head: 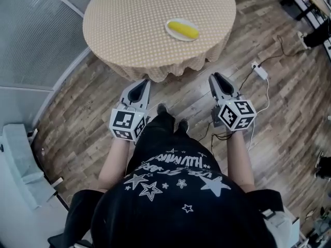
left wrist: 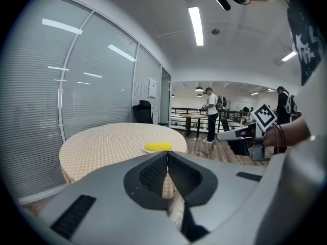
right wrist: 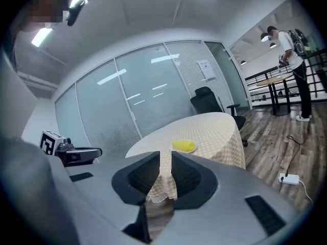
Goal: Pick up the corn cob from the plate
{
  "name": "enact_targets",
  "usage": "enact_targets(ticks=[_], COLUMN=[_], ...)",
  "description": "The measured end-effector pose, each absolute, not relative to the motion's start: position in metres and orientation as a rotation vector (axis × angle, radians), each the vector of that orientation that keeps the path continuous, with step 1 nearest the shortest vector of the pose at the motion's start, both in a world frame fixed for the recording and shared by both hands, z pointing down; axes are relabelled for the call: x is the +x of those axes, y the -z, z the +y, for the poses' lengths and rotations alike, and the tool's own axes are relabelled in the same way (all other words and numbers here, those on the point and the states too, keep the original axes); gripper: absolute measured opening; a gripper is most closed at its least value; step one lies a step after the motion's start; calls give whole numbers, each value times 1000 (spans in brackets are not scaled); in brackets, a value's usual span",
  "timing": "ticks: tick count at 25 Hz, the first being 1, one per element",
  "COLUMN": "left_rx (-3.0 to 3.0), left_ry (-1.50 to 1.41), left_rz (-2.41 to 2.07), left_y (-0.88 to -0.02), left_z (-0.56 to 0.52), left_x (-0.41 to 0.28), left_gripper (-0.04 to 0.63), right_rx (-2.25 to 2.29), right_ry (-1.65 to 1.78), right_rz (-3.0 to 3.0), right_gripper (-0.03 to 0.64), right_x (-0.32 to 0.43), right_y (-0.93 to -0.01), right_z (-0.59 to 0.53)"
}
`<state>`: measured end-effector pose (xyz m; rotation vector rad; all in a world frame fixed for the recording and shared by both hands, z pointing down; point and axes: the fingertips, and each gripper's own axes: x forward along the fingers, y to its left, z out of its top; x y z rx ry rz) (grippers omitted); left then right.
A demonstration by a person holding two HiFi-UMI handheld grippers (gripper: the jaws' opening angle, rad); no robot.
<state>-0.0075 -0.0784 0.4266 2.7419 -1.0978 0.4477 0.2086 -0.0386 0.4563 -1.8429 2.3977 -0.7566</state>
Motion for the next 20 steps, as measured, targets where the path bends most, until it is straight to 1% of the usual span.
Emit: enact_targets(ticks=[6, 12, 15, 16, 20], left_rx=[2727, 2718, 2708, 2708, 2706], left_ry=[-441, -454, -458, -466, -484], left_rz=[-1064, -1041, -1024, -1015, -1003], left_y=[-440, -455, -464, -466, -472], left_z=[-106, -151, -177, -186, -223], left_x=[1, 18, 29, 32, 39], left_gripper=[8, 8, 8, 8, 8], right_rx=[-1894, -1907, -1919, -1925, -1915], right_ry=[804, 872, 911, 925, 974], right_rz=[2423, 2470, 2504, 2507, 2544], right_gripper=[67, 168, 240, 255, 275], right_x=[209, 211, 215, 217, 220], right_y=[-470, -477, -485, -488, -493], right_z=[-54, -86, -109, -118, -161])
